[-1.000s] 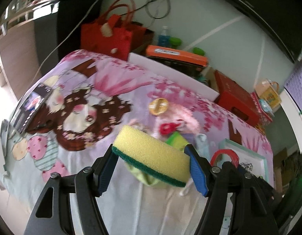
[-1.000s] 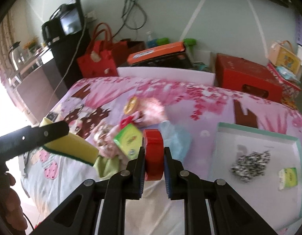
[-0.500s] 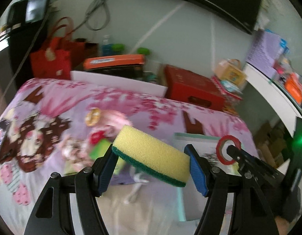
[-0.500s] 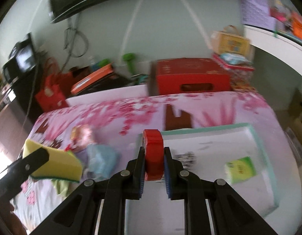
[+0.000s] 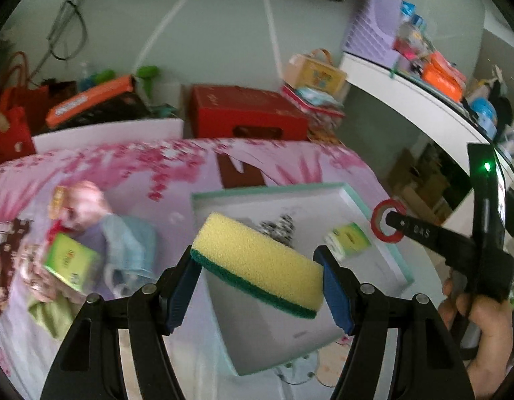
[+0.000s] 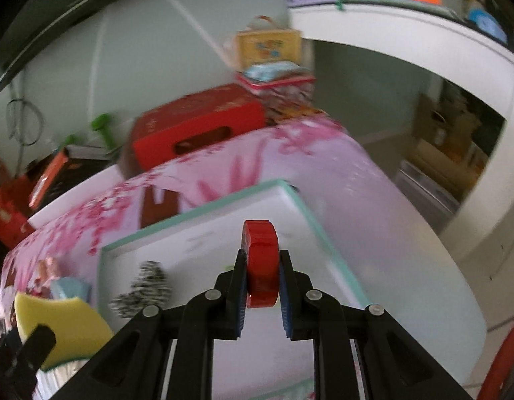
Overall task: Organize soft objects
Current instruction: 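Carry the sponge and red tape roll over the tray and release both, then move both tools back over the remaining pile of soft items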
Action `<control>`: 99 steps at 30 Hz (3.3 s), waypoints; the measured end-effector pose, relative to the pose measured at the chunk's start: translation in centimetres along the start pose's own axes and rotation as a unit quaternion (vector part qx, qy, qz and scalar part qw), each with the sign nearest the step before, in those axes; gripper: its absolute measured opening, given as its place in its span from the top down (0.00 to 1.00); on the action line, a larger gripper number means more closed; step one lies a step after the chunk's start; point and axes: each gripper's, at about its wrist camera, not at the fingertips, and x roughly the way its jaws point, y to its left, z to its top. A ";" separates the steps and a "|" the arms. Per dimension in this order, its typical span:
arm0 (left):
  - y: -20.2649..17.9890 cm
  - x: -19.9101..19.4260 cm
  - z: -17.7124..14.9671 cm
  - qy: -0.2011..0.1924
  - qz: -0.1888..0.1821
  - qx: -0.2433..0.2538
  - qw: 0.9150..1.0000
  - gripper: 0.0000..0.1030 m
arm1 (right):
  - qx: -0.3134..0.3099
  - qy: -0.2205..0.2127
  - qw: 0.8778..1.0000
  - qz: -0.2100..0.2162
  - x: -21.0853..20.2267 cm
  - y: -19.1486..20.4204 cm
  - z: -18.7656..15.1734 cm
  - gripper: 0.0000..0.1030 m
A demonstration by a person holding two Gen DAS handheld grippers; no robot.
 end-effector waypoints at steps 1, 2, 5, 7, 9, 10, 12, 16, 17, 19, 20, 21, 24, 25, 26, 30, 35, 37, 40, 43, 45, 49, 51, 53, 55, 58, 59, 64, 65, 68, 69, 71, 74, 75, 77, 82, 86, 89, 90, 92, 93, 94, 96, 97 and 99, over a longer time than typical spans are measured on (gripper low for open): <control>-0.4 0.6 -0.2 0.009 -0.008 0.002 1.000 0.32 | 0.005 0.004 1.000 -0.006 0.2 -0.4 0.0 0.83; -0.7 0.9 -0.5 0.015 -0.012 0.004 1.000 0.32 | 0.009 0.009 1.000 -0.012 0.3 -0.8 0.0 0.83; -1.3 2.1 -1.2 0.033 -0.011 0.014 0.999 0.32 | 0.013 0.024 0.999 -0.028 1.0 -1.4 -0.3 0.83; -1.3 2.6 -1.4 0.038 -0.012 0.015 0.999 0.31 | 0.010 0.031 0.999 -0.036 1.3 -1.6 -0.4 0.83; -1.2 2.6 -1.5 0.041 -0.018 0.012 0.999 0.31 | 0.007 0.037 0.998 -0.041 1.5 -1.6 -0.6 0.83; -1.1 2.6 -1.4 0.041 -0.020 0.010 0.999 0.31 | 0.007 0.040 0.998 -0.043 1.6 -1.7 -0.7 0.83; -1.1 2.4 -1.3 0.040 -0.017 0.013 0.999 0.30 | 0.009 0.047 0.998 -0.044 1.8 -1.8 -0.8 0.83; -1.1 2.1 -1.0 0.038 -0.011 0.019 0.999 0.23 | 0.013 0.050 0.998 -0.042 1.9 -1.7 -0.8 0.78; -1.1 2.1 -1.0 0.037 -0.013 0.019 0.999 0.23 | 0.013 0.049 0.998 -0.040 1.9 -1.7 -0.8 0.74; -1.1 1.9 -0.9 0.034 -0.015 0.019 0.999 0.21 | 0.014 0.049 0.998 -0.041 1.9 -1.6 -0.8 0.34; -1.1 1.7 -0.8 0.031 -0.013 0.021 0.999 0.14 | 0.015 0.048 0.998 -0.042 1.8 -1.5 -0.7 0.29; -1.0 1.6 -0.8 0.027 -0.012 0.021 0.999 0.09 | 0.016 0.045 0.998 -0.043 1.7 -1.5 -0.7 0.29; -0.8 1.3 -0.6 0.017 -0.003 0.018 1.000 0.08 | 0.016 0.043 0.998 -0.038 1.6 -1.3 -0.6 0.28; -0.5 1.2 -0.6 0.014 0.001 0.016 1.000 0.08 | 0.016 0.046 0.998 -0.038 1.7 -1.3 -0.7 0.27; -0.3 1.2 -0.5 0.010 0.006 0.013 1.000 0.07 | 0.014 0.050 0.998 -0.039 1.9 -1.2 -0.7 0.26; 1.1 0.9 -0.1 -0.001 0.036 -0.006 0.999 0.00 | 0.010 0.059 0.997 -0.046 2.4 -1.1 -0.8 0.10; 3.4 0.9 0.3 -0.006 0.064 -0.042 0.997 0.00 | 0.017 0.057 0.997 -0.040 2.5 -1.1 -0.9 0.00; 4.1 1.0 0.3 -0.005 0.073 -0.051 0.996 0.00 | 0.014 0.058 0.997 -0.040 2.6 -0.9 -0.9 0.00; 4.7 1.0 0.3 -0.004 0.087 -0.057 0.995 0.00 | 0.009 0.058 0.998 -0.036 2.8 -0.5 -1.0 0.00; 5.3 1.0 0.3 -0.002 0.099 -0.062 0.993 0.00 | 0.006 0.055 0.998 -0.026 2.7 0.2 -1.1 0.00; 5.7 0.9 0.5 -0.003 0.107 -0.067 0.992 0.00 | 0.002 0.051 0.998 -0.019 2.5 0.8 -1.1 0.00; 7.1 0.5 0.8 -0.005 0.125 -0.082 0.989 0.00 | 0.000 0.041 0.999 0.010 2.1 2.1 -1.1 0.00; 8.2 -0.1 1.1 -0.008 0.139 -0.094 0.986 0.00 | 0.003 0.034 0.999 0.029 1.7 2.8 -1.1 0.00; 9.3 -0.6 1.3 -0.013 0.155 -0.107 0.982 0.00 | 0.003 0.030 0.998 0.046 1.6 3.7 -1.1 0.00; 10.4 -1.3 1.4 -0.016 0.173 -0.122 0.977 0.00 | 0.000 0.027 0.997 0.067 1.3 4.9 -1.1 0.00; 12.0 -2.3 1.5 -0.013 0.194 -0.139 0.971 0.00 | -0.013 0.022 0.996 0.091 1.0 7.0 -1.1 0.00; 12.6 -2.8 1.5 -0.012 0.203 -0.147 0.968 0.00 | -0.021 0.017 0.995 0.099 0.7 7.9 -1.0 0.00; 15.4 -5.3 2.1 -0.024 0.262 -0.179 0.948 0.00 | -0.068 -0.015 0.988 0.140 -1.2 12.5 -0.9 0.00; 15.9 -5.7 2.3 -0.024 0.275 -0.182 0.944 0.00 | -0.080 -0.018 0.985 0.152 -1.5 13.6 -1.1 0.00; 17.4 -7.0 2.7 -0.024 0.310 -0.192 0.931 0.00 | -0.113 -0.025 0.975 0.189 -2.0 16.8 -1.6 0.00; 17.8 -7.3 2.8 -0.027 0.317 -0.198 0.927 0.00 | -0.122 -0.027 0.972 0.197 -2.2 17.8 -1.9 0.00; 18.9 -8.1 2.9 -0.033 0.323 -0.215 0.921 0.00 | -0.143 -0.026 0.966 0.216 -2.3 20.0 -2.6 0.00; 20.5 -8.6 2.8 -0.033 0.324 -0.239 0.915 0.00 | -0.166 -0.017 0.956 0.240 -2.1 22.8 -3.7 0.00; 20.9 -8.8 2.7 -0.030 0.324 -0.244 0.913 0.00 | -0.171 -0.015 0.954 0.244 -2.0 23.4 -3.9 0.00; 21.8 -8.9 2.3 -0.029 0.323 -0.251 0.912 0.00 | -0.185 -0.007 0.950 0.252 -1.8 25.0 -4.7 0.00; 23.8 -8.1 0.5 0.007 0.330 -0.264 0.906 0.00 | -0.216 0.015 0.938 0.270 -0.8 27.6 -6.7 0.00; 24.8 -8.2 -0.5 0.015 0.328 -0.273 0.904 0.00 | -0.233 0.032 0.934 0.270 0.1 28.6 -8.4 0.00; 25.3 -7.8 -0.9 0.021 0.326 -0.278 0.903 0.00 | -0.225 0.054 0.935 0.268 1.0 28.7 -9.2 0.00; 25.4 -7.7 -1.0 0.025 0.324 -0.280 0.903 0.00 | -0.228 0.064 0.934 0.268 1.3 28.8 -9.4 0.00; 25.7 -7.2 -1.3 0.032 0.315 -0.287 0.904 0.00 | -0.246 0.064 0.932 0.257 1.3 29.1 -9.7 0.00; 25.8 -6.9 -1.5 0.037 0.310 -0.292 0.904 0.00 | -0.259 0.058 0.931 0.251 1.2 29.3 -9.9 0.00; 26.0 -6.8 -1.7 0.040 0.305 -0.297 0.904 0.00 | -0.270 0.054 0.929 0.247 1.1 29.5 -10.2 0.00; 26.4 -6.3 -2.1 0.046 0.297 -0.309 0.902 0.00 | -0.274 0.055 0.927 0.252 1.1 29.6 -10.3 0.00; 26.6 -6.2 -2.3 0.048 0.296 -0.314 0.901 0.00 | -0.274 0.057 0.925 0.257 1.2 29.6 -10.5 0.00; 27.0 -6.0 -2.7 0.049 0.294 -0.325 0.898 0.00 | -0.277 0.060 0.923 0.262 1.3 29.8 -10.6 0.00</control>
